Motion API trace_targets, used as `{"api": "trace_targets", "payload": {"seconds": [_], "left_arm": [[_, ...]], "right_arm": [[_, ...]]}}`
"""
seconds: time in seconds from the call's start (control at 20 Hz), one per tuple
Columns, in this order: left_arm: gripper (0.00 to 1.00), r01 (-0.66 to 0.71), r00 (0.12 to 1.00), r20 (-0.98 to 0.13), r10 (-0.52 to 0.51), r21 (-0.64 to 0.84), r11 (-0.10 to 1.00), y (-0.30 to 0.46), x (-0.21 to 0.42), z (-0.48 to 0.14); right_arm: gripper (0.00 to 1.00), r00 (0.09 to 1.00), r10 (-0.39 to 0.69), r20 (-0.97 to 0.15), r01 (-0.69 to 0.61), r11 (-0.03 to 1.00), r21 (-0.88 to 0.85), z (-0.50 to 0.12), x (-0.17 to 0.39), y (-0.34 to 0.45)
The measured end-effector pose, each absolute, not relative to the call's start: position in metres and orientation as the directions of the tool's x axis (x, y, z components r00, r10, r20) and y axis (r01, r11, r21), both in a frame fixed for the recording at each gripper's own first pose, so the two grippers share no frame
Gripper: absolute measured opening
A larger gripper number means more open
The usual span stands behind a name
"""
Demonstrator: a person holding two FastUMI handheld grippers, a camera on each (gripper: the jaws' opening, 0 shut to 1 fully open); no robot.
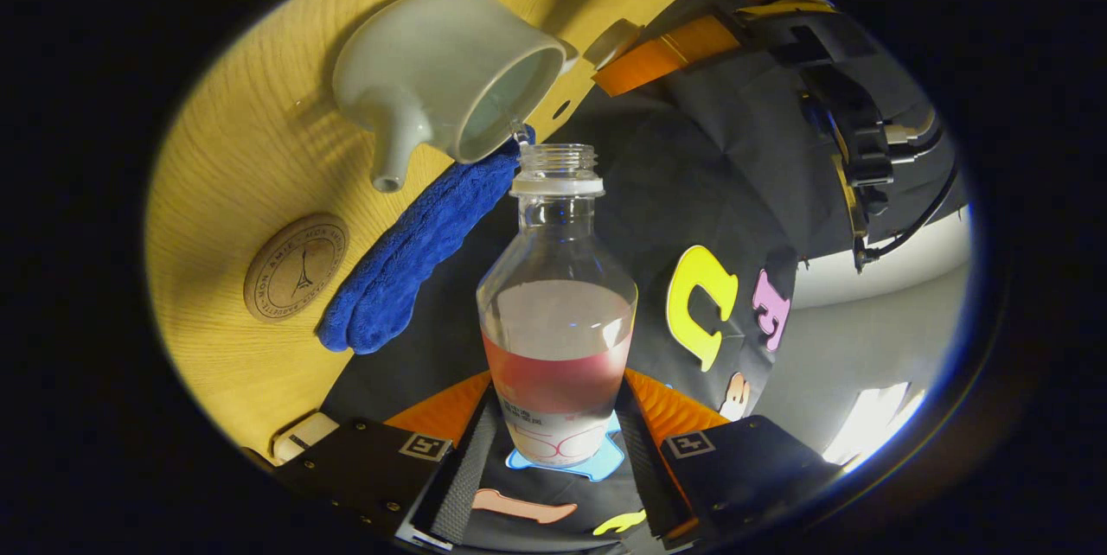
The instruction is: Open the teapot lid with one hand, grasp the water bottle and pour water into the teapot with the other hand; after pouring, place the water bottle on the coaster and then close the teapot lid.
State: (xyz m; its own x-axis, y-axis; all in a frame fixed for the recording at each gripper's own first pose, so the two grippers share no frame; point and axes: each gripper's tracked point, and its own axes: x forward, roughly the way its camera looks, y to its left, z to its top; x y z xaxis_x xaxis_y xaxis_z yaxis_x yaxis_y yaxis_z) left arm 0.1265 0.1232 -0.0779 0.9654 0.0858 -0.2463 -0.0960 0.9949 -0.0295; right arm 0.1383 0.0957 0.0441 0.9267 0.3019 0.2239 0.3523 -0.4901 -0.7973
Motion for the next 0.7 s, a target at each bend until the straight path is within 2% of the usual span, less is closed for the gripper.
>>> {"api": "trace_targets", "payload": {"seconds": [0.7], "left_arm": [[0.07, -0.096, 0.965, -0.249, 0.087, -0.026, 0.995, 0.123, 0.127, -0.078]], "right_arm": [[0.75, 0.894, 0.377, 0.241, 0.428, -0.562, -0.708, 0.05, 0.128, 0.113]]}}
